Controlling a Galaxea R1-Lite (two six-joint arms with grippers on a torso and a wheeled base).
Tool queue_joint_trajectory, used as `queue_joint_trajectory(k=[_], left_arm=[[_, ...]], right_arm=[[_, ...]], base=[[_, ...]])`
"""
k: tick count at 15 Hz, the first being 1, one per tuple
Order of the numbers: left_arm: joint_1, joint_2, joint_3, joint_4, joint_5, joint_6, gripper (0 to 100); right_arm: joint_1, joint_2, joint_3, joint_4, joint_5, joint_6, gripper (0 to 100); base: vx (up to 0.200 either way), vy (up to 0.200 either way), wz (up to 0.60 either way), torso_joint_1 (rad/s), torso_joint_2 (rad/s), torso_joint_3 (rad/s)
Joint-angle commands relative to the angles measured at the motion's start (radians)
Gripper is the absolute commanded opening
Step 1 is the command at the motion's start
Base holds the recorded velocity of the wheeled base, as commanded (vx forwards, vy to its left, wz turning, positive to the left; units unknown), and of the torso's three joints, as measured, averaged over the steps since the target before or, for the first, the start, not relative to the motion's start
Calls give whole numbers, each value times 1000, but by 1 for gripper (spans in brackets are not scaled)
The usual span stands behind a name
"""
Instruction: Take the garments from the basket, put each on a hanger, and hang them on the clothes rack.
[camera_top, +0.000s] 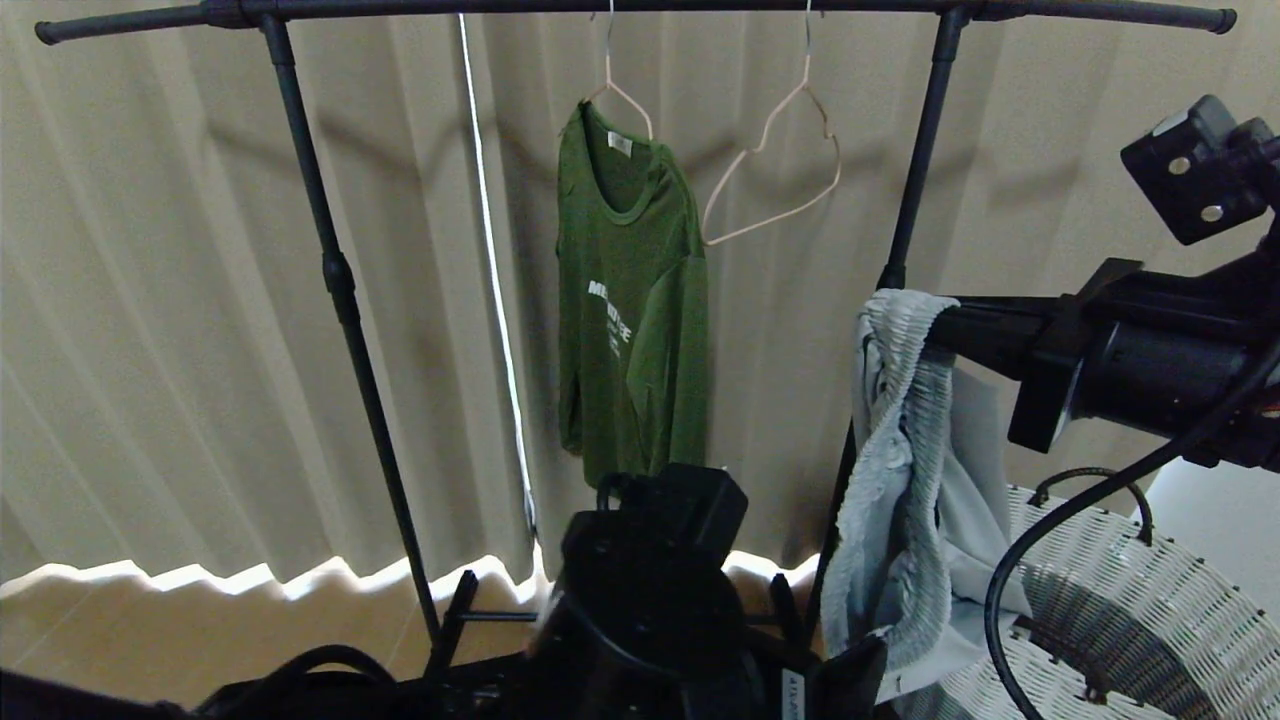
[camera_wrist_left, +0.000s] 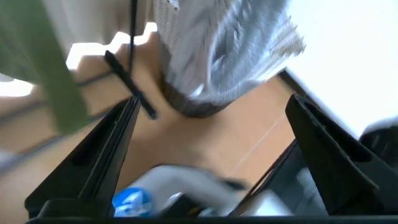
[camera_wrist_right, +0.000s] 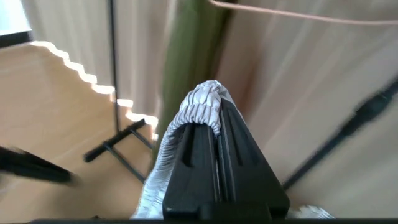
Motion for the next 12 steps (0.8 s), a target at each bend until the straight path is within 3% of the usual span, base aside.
queue_joint_trajectory(k=[1,3,11,12], left_arm=[[-15,118,-66,-3,42,-28,100],[-11,191,-120,-5,116,-46,100],[-1,228,-82,0,182,-71,100],[-5,205,-42,0,182,-71,0]], right_arm=[[10,-12,1,0,0,0,0],[28,-29,1,0,0,1,0],[30,-55,-2,-1,0,6,0],[30,-52,-4,-1,0,6,0]], base=[[0,0,0,0,0,0],[0,0,0,0,0,0],[0,0,0,0,0,0],[0,0,0,0,0,0]])
